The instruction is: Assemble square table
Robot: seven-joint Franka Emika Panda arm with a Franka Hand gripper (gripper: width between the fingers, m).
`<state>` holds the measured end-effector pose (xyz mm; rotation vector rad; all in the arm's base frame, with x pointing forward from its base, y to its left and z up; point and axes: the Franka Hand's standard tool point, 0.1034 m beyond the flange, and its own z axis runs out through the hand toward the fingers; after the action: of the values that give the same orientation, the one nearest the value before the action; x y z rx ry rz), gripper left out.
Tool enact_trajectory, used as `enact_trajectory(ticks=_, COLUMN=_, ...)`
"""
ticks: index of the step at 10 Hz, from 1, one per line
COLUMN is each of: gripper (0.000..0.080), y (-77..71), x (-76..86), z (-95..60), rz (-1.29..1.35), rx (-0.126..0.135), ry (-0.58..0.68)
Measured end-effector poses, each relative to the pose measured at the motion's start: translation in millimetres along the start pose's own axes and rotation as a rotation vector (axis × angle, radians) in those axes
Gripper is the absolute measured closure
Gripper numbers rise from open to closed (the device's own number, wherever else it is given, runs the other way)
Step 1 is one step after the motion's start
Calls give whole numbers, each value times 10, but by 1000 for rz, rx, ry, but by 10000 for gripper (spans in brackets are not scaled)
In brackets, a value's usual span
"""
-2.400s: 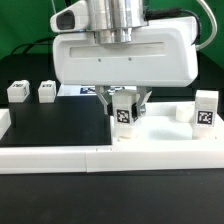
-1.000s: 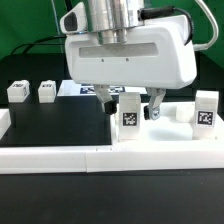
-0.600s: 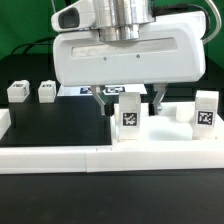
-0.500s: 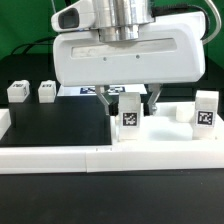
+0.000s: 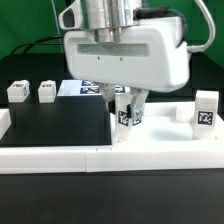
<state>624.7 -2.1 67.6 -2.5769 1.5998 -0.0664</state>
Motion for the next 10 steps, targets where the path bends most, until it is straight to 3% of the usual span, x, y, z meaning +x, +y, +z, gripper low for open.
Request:
enact_trajectory(ticks=3, gripper=505, y=45, x=36, z=21, rz=496, rx=20, ry=-107)
enact_trajectory(ticks=6, gripper=504, y=44, x=27, z=21, rz=510, rx=16, ry=-107)
enact_trajectory(ticks=7, gripper=393, y=39, x=17, z=23, rz=503, rx=16, ry=-107)
enact_trajectory(ticks=8, gripper=258, y=-1, x=5, z=17, rz=279, rx=31, ry=-71)
enact_trajectory(ticks=9, gripper=258, y=-39, x=-33, z=26, rz=39, rx=69, ry=-32)
enact_trajectory(ticks=10, gripper=172, y=-33, x=-96, z=41, rz=-108, rx=69, ry=-35)
